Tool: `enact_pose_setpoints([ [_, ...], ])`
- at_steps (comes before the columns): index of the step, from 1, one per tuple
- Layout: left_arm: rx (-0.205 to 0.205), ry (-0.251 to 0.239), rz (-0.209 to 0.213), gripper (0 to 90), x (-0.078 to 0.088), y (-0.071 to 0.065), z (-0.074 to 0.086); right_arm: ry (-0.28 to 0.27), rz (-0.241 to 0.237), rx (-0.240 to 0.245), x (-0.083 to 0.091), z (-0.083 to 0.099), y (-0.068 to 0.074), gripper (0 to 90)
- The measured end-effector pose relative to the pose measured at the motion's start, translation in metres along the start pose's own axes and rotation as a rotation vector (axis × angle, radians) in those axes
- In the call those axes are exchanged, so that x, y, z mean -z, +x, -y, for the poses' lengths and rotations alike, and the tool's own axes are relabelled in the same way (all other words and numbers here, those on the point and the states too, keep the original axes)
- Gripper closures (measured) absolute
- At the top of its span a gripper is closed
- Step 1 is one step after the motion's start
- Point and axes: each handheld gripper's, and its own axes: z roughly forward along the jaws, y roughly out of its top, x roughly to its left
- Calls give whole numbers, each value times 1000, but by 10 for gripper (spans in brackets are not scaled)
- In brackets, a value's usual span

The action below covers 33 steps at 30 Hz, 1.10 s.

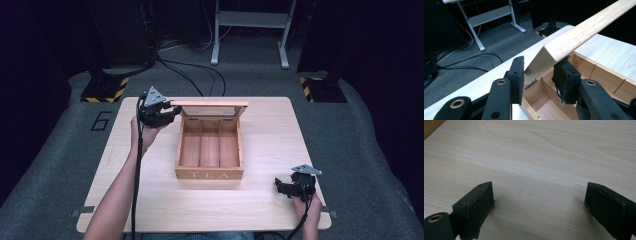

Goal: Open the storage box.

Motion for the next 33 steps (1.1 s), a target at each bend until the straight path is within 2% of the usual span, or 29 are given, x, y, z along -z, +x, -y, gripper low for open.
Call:
enact_pose_setpoints([
  [5, 2, 3, 1, 610, 1, -1, 0, 0, 0, 0, 0, 0, 0, 82],
  [17, -28, 5, -9, 609, 5, -8, 7, -1, 0, 3, 0, 0, 0, 82],
  [33, -26, -1, -6, 589, 14, -24, 32, -2, 2, -3, 0, 0, 0, 82],
])
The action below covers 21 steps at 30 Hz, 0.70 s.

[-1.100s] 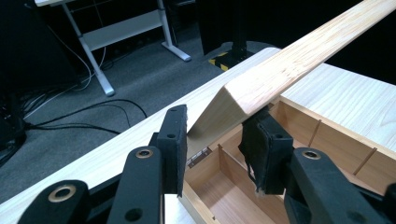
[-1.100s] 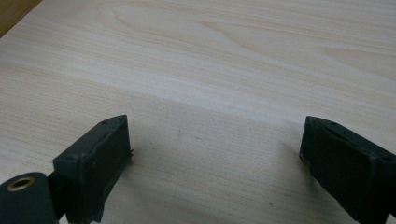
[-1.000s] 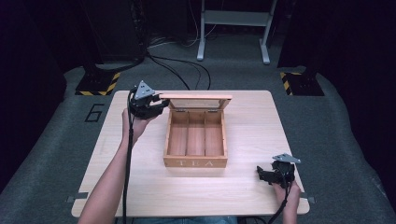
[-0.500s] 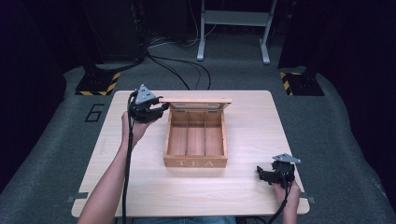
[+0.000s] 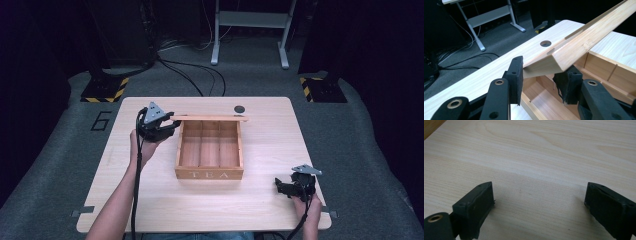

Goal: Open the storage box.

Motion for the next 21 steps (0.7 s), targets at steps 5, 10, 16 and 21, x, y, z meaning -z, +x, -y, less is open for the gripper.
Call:
enact_pose_setpoints([
  [5, -3, 1, -7, 581, 3, -8, 10, 1, 1, -3, 0, 0, 0, 82],
  [10, -7, 6, -9, 572, 6, -16, 22, 1, 1, 0, 0, 0, 0, 82],
  [16, 13, 7, -13, 562, 7, -25, 38, 2, 1, 5, 0, 0, 0, 81],
  [21, 19, 14, -6, 546, 8, -30, 51, 1, 1, 6, 0, 0, 0, 82],
])
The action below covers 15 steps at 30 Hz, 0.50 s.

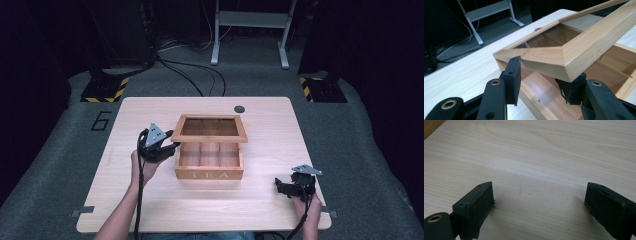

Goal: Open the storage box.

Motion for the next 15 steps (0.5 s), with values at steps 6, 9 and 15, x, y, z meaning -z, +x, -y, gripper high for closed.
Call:
enact_pose_setpoints([
  [6, 29, 13, 23, 532, -1, -4, 16, 1, 0, -2, 0, 0, 0, 81],
  [9, 37, 20, 36, 528, -3, -6, 23, 1, 0, -2, 0, 0, 0, 81],
  [15, 84, 28, 53, 526, -6, -10, 37, 1, 0, -2, 0, 0, 0, 82],
])
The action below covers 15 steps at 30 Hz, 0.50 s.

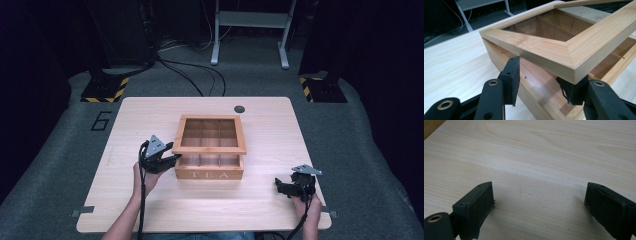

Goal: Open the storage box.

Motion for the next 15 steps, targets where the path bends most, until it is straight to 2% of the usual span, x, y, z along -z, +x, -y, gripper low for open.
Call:
enact_pose_setpoints([
  [15, 54, 49, 41, 493, -10, 0, 25, 0, 0, 0, 0, 0, 0, 81],
])
